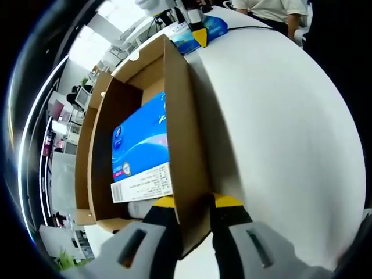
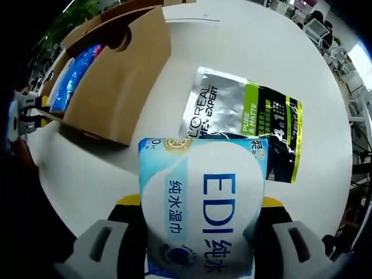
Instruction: Operate the shoe box by opening the lid, removing the specified soft item, and placing it in the target area until the item is outside and the box remains undamaged.
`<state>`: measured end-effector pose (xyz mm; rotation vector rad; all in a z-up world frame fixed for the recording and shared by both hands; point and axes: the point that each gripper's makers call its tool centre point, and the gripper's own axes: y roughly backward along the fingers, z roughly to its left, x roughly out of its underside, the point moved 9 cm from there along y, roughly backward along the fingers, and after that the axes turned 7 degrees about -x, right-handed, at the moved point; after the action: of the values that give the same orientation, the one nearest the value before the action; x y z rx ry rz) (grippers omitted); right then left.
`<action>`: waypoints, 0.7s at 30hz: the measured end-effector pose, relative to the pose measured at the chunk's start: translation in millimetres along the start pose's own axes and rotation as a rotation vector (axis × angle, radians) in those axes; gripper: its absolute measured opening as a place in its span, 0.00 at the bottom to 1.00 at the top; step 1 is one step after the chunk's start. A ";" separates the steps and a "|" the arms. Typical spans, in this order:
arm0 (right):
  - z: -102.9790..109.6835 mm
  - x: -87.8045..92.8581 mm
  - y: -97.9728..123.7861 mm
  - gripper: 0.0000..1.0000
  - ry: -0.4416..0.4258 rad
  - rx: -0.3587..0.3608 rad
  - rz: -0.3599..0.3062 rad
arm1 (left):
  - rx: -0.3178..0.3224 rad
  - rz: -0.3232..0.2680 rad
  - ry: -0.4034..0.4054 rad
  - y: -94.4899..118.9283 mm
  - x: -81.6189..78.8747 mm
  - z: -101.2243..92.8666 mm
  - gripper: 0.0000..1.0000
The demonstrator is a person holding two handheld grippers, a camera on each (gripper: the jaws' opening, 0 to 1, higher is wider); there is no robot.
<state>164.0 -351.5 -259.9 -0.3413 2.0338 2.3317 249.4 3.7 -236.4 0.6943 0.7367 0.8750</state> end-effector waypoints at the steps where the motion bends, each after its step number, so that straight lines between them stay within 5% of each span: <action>1: -0.7 0.0 0.1 0.73 0.001 -0.002 0.001 | 0.009 0.003 0.004 0.0 0.6 -0.8 0.17; 10: -7.9 -7.9 -0.8 0.74 0.028 -0.013 0.120 | 0.017 0.005 -0.001 2.1 2.1 -3.2 0.17; 21: -20.0 -12.4 0.5 0.71 0.051 -0.012 0.122 | 0.032 0.011 0.003 2.7 1.5 -4.9 0.17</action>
<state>179.0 -369.6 -259.6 -0.2880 2.1215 2.4302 245.1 7.3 -237.5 0.7264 0.7512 0.8760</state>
